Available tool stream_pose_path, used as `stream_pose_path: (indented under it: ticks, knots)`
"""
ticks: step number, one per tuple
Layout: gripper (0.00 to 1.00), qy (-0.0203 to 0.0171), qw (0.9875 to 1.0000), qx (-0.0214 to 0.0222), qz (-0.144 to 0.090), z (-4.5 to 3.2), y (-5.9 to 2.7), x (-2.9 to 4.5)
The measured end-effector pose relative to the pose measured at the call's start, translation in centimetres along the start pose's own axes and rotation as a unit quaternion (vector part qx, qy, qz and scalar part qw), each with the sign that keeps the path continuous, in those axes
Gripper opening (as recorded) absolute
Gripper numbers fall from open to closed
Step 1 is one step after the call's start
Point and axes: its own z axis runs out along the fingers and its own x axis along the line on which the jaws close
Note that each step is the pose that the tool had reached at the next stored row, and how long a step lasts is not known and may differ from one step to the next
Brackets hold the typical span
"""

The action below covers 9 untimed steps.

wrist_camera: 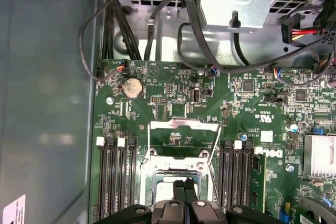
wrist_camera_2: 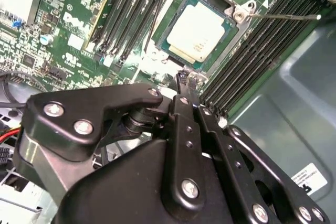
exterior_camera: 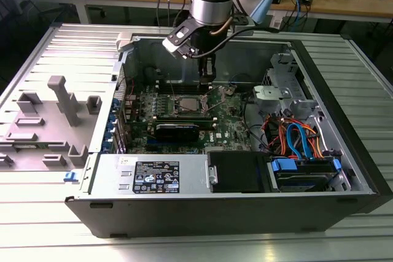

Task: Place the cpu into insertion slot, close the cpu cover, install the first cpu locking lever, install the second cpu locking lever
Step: 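Close the cpu cover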

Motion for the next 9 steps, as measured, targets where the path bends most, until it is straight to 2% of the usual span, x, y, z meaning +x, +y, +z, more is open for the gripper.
stream_pose_path:
  ticks: [3,7,9]
  knots:
    - [0.11,0.0,1.0,0.0,0.0,0.01,0.49,-0.02]
    - [0.11,-0.0001,1.0,0.0,0.0,-0.46,0.54,-0.05]
    - [0.11,0.0001,1.0,0.0,0.0,-0.46,0.77,-0.06]
